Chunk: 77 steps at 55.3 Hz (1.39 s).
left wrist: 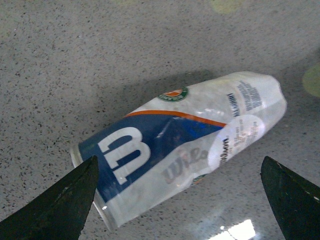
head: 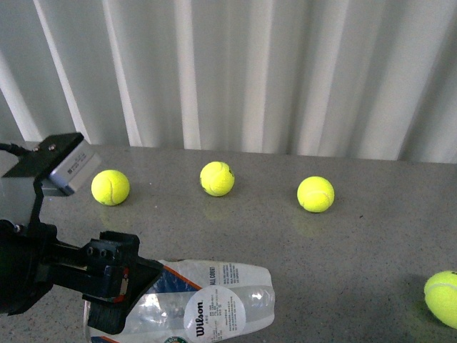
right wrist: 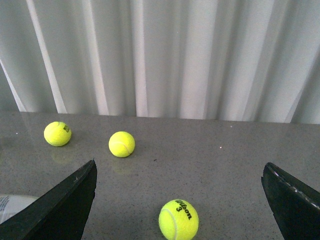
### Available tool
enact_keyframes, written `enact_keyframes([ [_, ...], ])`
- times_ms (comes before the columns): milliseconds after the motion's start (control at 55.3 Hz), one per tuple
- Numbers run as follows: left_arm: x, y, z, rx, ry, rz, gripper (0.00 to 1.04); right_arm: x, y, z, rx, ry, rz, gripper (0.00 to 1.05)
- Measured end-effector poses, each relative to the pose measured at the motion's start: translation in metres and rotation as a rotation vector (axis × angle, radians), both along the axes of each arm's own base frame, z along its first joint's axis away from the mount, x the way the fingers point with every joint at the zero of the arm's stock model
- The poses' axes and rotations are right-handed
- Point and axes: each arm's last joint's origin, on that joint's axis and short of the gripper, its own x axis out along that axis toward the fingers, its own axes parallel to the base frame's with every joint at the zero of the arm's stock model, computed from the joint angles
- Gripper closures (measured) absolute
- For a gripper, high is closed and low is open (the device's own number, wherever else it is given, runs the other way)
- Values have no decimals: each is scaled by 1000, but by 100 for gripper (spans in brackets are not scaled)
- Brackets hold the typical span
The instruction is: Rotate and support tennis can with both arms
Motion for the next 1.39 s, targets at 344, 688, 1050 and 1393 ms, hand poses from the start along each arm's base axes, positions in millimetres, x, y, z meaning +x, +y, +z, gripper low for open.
enact_keyframes([
  [344, 13, 37, -31, 77, 41, 87, 7, 0, 0, 0, 0, 0, 0, 7],
  [688, 9, 36, -54, -53, 124, 93, 7, 0, 0, 0, 0, 0, 0, 7],
  [1050, 6, 30, -65, -274, 237, 171, 7, 0, 0, 0, 0, 0, 0, 7],
  [1393, 7, 28, -66, -336, 245, 238, 45, 0, 0, 0, 0, 0, 0, 7],
])
